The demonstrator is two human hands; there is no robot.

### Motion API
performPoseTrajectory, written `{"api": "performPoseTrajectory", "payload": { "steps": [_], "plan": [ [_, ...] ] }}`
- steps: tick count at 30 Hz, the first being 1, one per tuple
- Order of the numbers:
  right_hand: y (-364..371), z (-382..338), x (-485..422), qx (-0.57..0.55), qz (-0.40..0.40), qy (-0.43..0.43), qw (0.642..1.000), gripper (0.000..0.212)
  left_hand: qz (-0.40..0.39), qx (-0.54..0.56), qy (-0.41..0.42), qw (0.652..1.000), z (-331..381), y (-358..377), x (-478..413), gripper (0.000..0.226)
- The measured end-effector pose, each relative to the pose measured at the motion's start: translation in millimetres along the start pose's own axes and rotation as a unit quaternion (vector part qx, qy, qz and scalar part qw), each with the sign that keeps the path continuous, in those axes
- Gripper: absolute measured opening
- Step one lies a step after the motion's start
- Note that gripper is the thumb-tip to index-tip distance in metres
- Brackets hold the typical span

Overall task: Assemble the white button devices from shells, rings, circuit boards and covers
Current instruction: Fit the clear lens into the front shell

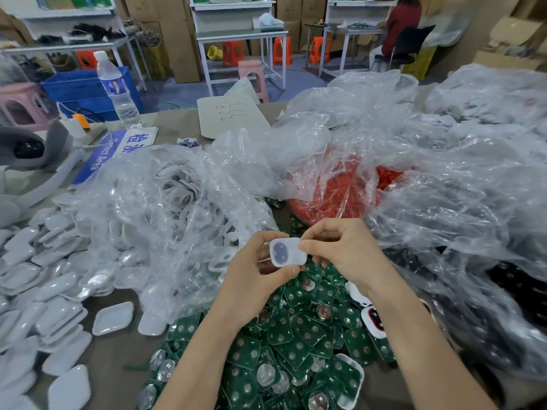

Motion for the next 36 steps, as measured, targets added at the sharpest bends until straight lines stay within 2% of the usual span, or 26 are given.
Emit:
{"api": "performPoseTrajectory", "payload": {
  "steps": [6,9,12,15,19,21,24,26,28,31,33,36],
  "plan": [
    [2.7,3.0,-1.6,-0.022,-0.005,0.015,1.000,0.014,0.000,0.017,-0.006,1.000,2.7,0.8,0.7,0.040],
    [3.6,6.0,-2.8,-0.068,0.004,0.028,0.997,0.016,-0.002,0.027,-0.007,1.000,4.6,0.8,1.4,0.040],
    [4.4,8.2,-3.5,-0.130,-0.020,0.058,0.990,0.017,-0.007,0.032,-0.006,0.999,5.5,0.4,1.8,0.041],
    [5.8,10.0,-2.6,-0.122,-0.025,0.040,0.991,0.012,-0.010,0.039,-0.013,0.999,5.8,0.7,1.9,0.038],
    [6.6,10.3,-2.8,-0.044,0.006,-0.031,0.999,0.017,-0.016,0.166,-0.045,0.985,5.0,3.4,2.1,0.022],
    [8.3,9.6,-2.8,-0.010,-0.001,-0.051,0.999,0.018,-0.009,0.185,-0.055,0.981,3.7,4.1,1.4,0.023],
    [2.2,5.9,-2.2,0.019,-0.017,-0.034,0.999,0.011,0.003,0.179,-0.060,0.982,3.1,4.7,0.9,0.026],
    [-9.3,2.3,-1.9,0.099,-0.005,-0.007,0.995,0.008,0.013,0.197,-0.068,0.978,3.0,4.7,0.3,0.026],
    [-15.5,0.4,-0.3,0.250,-0.018,0.021,0.968,0.007,0.025,0.222,-0.073,0.972,2.2,3.7,-0.3,0.026],
    [-0.9,7.4,5.5,0.402,-0.101,0.062,0.908,0.026,0.041,0.256,-0.073,0.963,0.4,2.1,-1.0,0.023],
    [9.5,14.1,8.7,0.456,-0.101,0.049,0.883,0.029,0.047,0.274,-0.074,0.958,-0.3,1.4,-1.8,0.022],
    [13.7,22.4,11.1,0.451,-0.075,0.015,0.889,0.024,0.052,0.288,-0.076,0.953,-0.1,0.4,-2.4,0.024]
  ]
}}
Point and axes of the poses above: each hand's wrist, its own x-axis away from the middle knuckle, its own y-axis out of the palm, z = x × y, the point moved 1 cm from there along -x, towards the middle knuckle, and after that the axes turned 5 degrees about -z, right-handed, at the moved point
